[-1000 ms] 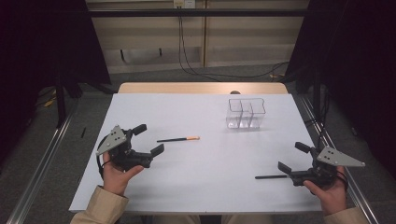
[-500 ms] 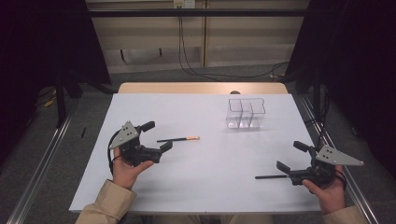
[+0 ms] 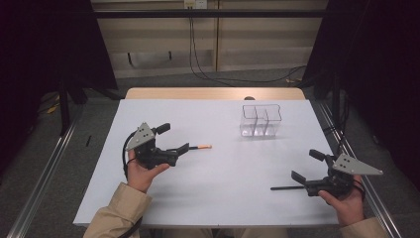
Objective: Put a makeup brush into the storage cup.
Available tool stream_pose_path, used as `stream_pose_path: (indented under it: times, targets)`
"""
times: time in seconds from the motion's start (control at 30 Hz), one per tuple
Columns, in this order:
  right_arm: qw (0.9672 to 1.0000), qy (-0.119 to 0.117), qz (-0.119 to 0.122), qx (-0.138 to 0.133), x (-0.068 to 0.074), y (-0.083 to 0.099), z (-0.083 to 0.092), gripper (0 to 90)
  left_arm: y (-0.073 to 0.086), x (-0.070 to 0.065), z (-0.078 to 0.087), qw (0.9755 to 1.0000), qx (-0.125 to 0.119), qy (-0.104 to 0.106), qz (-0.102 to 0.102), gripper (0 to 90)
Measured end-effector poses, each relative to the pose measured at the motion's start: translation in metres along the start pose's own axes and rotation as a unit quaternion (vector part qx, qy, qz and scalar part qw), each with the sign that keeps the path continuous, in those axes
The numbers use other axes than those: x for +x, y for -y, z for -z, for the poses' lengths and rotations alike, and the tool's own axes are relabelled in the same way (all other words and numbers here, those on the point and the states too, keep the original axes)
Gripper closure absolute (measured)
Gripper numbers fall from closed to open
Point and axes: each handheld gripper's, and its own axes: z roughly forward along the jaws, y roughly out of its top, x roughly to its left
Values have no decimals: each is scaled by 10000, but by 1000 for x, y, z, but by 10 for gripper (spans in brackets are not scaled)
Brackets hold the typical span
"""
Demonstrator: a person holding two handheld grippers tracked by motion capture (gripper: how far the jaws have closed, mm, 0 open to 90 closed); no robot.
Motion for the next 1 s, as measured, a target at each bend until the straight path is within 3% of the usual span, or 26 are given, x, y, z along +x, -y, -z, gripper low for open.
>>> stream_pose_path:
  times: [0.3, 1.0]
  targets:
    - [10000, -65, 15, 11, 1, 1, -1, 0, -1, 3, -10, 10000, 44, 38, -16, 5]
    - [9999, 114, -93, 66, -1, 11, 18, 0, 3, 15, -54, 9990, 381, 247, -54, 7]
